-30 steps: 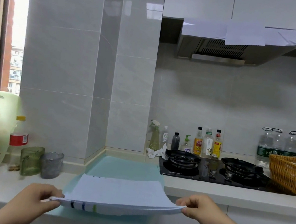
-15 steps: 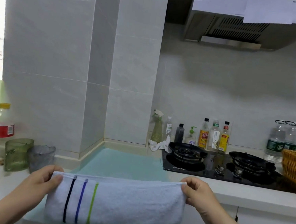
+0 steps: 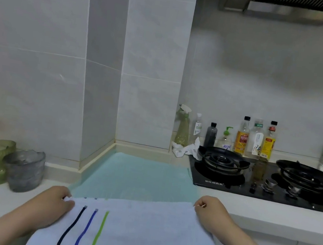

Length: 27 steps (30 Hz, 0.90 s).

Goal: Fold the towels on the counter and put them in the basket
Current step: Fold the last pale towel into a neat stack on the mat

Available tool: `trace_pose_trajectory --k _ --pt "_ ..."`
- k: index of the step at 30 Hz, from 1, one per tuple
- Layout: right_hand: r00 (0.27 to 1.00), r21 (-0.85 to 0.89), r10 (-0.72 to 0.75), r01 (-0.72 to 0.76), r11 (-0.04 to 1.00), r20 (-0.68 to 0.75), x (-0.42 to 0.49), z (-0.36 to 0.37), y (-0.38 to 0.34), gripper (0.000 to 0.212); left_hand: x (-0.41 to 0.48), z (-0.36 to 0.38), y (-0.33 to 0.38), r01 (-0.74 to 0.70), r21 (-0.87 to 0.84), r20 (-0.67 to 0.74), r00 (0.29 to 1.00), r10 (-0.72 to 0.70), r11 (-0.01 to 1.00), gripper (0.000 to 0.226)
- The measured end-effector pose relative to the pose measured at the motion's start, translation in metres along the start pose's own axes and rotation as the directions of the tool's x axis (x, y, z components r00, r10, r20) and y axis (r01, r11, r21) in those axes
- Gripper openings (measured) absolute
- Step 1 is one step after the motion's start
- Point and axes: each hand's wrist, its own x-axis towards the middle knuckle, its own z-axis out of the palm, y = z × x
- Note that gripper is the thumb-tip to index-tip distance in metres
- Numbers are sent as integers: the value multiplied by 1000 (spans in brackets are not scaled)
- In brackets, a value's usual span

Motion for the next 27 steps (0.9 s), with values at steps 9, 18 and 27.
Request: trace_pose_trajectory --k 9,18,27 --pt "999 -185 41 -37 982 18 35 15 -1 18 39 14 1 14 165 -126 992 7 986 22" --pt "1000 -330 -16 22 944 22 43 20 -5 21 51 24 2 -84 455 -85 987 137 887 21" --pt "992 -213 41 -15 977 117 34 18 -14 13 42 4 23 -51 344 121 993 9 938 13"
